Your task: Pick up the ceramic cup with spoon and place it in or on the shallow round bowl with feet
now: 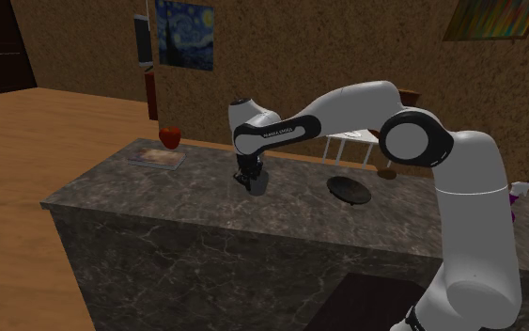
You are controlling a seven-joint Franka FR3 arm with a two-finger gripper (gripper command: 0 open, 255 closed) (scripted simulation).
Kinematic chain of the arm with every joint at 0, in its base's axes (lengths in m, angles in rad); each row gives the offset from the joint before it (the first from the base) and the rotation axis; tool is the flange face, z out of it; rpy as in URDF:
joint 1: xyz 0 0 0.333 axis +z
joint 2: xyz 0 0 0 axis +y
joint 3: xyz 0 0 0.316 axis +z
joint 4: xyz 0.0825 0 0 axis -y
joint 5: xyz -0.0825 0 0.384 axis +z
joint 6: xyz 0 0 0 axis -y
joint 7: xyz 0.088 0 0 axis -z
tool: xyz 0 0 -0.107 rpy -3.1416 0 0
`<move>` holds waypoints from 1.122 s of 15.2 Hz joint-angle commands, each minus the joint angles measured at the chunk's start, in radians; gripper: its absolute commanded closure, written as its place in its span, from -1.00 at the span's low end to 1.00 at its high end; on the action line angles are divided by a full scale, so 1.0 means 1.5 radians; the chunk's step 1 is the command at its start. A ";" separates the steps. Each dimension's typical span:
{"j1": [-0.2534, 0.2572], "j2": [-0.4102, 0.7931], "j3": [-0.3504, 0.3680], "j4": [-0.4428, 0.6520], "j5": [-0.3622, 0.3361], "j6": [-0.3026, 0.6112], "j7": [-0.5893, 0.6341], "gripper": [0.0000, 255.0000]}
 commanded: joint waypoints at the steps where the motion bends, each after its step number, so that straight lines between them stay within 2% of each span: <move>1: 0.001 0.002 0.001 0.000 0.001 0.001 -0.001 1.00; 6: 0.001 0.001 0.001 -0.003 0.001 0.003 0.000 1.00; 17: 0.002 -0.026 0.005 0.054 0.010 -0.079 -0.019 1.00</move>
